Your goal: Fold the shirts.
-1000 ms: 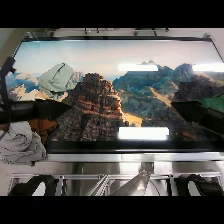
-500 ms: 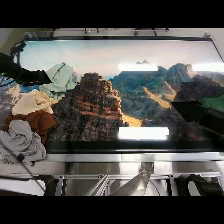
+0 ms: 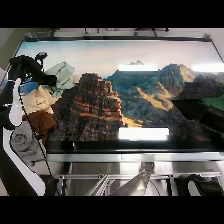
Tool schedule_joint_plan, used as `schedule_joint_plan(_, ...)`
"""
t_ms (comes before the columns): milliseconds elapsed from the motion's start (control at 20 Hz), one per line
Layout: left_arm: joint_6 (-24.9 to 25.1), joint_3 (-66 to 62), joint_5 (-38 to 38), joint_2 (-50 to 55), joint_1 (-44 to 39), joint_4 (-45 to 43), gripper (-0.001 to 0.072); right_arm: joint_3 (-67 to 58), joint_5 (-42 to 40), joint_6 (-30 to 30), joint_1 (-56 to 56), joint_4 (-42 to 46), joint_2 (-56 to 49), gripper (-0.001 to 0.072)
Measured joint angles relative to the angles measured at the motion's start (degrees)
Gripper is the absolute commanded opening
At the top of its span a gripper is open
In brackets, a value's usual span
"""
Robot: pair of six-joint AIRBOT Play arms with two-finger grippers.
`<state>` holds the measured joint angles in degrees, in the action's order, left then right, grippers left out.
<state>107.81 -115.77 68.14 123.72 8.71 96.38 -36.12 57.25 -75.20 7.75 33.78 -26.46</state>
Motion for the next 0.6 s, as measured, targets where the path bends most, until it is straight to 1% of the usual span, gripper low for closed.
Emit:
schedule_joint_plan(300,1.9,-2.0,2.4,0.2,-3.1,-1.0,0.0022,0.0,0.0,0.0,0.0,0.0,0.0,0.0021)
schedule_joint_plan(450,3.6,0.4,6.1,-4.0,-8.5,1.5,0.0022,0.0,0.0,0.0,0.0,0.0,0.0,0.0021)
schedule_joint_plan(600,4.9,3.9,8.3,-11.7,-15.1,3.8,0.0023,0.0,0.0,0.0,0.0,0.0,0.0,0.0021)
